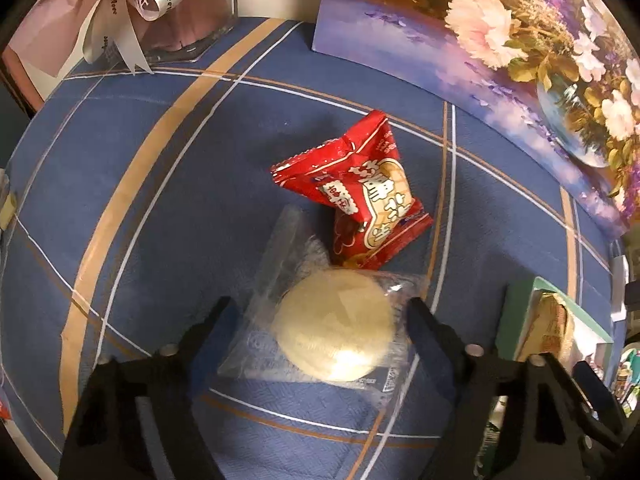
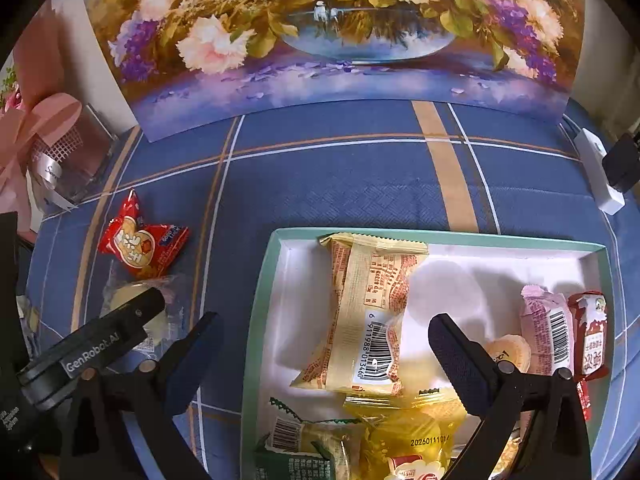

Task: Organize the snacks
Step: 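Move left tool to the wrapped round bun and close on it, then lift the bun with left tool while right tool grasps the red 'nice' snack bag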

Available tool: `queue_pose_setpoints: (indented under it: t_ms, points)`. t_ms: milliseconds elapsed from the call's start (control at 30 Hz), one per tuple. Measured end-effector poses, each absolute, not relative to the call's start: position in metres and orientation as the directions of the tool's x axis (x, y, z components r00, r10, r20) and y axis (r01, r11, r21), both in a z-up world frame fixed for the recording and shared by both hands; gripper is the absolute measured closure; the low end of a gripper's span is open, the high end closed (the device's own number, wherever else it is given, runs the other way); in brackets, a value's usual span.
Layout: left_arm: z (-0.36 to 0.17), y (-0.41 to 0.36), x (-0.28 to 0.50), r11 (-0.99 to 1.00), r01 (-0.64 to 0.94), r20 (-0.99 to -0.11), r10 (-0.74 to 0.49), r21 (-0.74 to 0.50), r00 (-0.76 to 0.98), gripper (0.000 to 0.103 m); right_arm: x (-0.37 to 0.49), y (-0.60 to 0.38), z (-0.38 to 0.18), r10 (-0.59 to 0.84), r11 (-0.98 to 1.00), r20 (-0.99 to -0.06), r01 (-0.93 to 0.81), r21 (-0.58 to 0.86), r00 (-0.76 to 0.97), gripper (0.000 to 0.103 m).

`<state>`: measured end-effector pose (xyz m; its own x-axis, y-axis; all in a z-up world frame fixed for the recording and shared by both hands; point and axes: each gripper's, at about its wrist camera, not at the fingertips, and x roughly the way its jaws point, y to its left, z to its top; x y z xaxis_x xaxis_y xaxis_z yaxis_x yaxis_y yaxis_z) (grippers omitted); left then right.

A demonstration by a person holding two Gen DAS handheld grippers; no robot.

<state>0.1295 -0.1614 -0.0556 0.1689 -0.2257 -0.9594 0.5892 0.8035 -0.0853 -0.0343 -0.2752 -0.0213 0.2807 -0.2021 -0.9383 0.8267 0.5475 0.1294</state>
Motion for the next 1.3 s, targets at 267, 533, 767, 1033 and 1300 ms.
queue_pose_setpoints:
  t_ms: [267, 533, 767, 1033, 1300]
  points:
    - [-0.051, -0.156, 0.132, 0.808, 0.572, -0.958, -0.257, -0.139, 0.130, 0.040, -0.035, -0.275, -0.021, -0.204, 0.546, -0.940, 0.829, 0.124, 0.275, 0.000]
    - [-0.025, -0.138, 0.144, 0.804, 0.551, -0.932, -0.342, -0.225, 0.119, 0.041, -0.031, -0.268, -0.007, -0.231, 0.557, -0.918, 0.817, 0.148, 0.324, 0.000]
    - [0.005, -0.103, 0.175, 0.837, 0.464, -0.878, -0.425, -0.289, 0.220, 0.041, -0.011, -0.267, 0.018, -0.221, 0.587, -0.882, 0.779, 0.221, 0.417, 0.000]
    - [0.001, -0.069, 0.209, 0.871, 0.357, -0.852, -0.444, -0.337, 0.277, 0.041, 0.050, -0.274, 0.019, -0.096, 0.621, -0.880, 0.719, 0.312, 0.465, 0.000]
    - [-0.021, -0.052, 0.225, 0.915, 0.286, -0.887, -0.364, -0.284, 0.284, 0.041, 0.115, -0.253, -0.021, -0.053, 0.740, -0.941, 0.646, 0.188, 0.335, 0.000]
